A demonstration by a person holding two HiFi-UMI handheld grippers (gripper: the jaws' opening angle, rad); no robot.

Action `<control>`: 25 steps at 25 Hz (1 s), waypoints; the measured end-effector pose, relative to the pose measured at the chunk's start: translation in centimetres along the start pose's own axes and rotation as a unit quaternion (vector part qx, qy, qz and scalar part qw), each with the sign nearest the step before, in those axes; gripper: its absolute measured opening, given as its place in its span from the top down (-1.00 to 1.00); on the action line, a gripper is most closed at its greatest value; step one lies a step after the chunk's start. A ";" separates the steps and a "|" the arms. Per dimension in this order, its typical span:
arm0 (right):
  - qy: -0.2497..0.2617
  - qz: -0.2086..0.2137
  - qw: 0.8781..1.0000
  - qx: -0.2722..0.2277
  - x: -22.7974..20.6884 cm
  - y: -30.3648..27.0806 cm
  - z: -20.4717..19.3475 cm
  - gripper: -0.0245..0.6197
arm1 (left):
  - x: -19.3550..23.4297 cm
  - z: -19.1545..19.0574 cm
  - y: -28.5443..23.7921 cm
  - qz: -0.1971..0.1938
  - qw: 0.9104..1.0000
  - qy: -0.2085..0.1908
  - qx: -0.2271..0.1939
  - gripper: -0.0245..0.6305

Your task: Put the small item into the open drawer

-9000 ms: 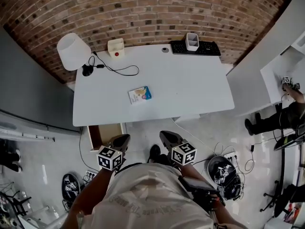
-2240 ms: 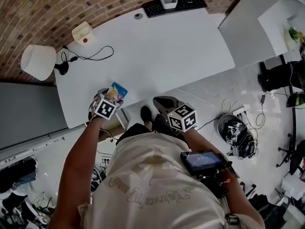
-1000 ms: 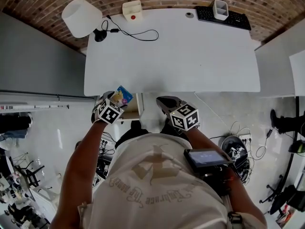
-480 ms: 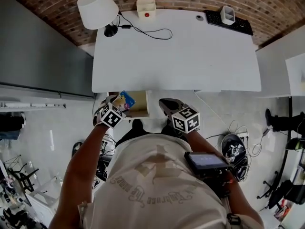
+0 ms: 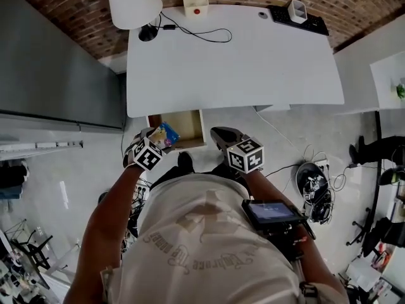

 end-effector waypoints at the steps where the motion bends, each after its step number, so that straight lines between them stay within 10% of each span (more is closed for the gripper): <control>1: -0.001 -0.005 1.000 -0.002 0.6 -0.2 -0.3 0.90 | -0.1 -0.7 0.1 -0.004 1.000 -0.004 -0.001 -0.28; 25: -0.057 -0.053 0.997 -0.019 2.0 -0.4 -5.4 0.90 | -2.8 -2.9 -3.7 -0.061 0.994 -0.080 0.033 -0.28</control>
Point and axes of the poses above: the fingertips, and each gripper's own axes: y backward along the fingers, x to its left, z out of its top, the point moved 4 cm from there along y, backward along the fingers, and after that the axes turned 3 degrees about z, right-handed, at the moved point
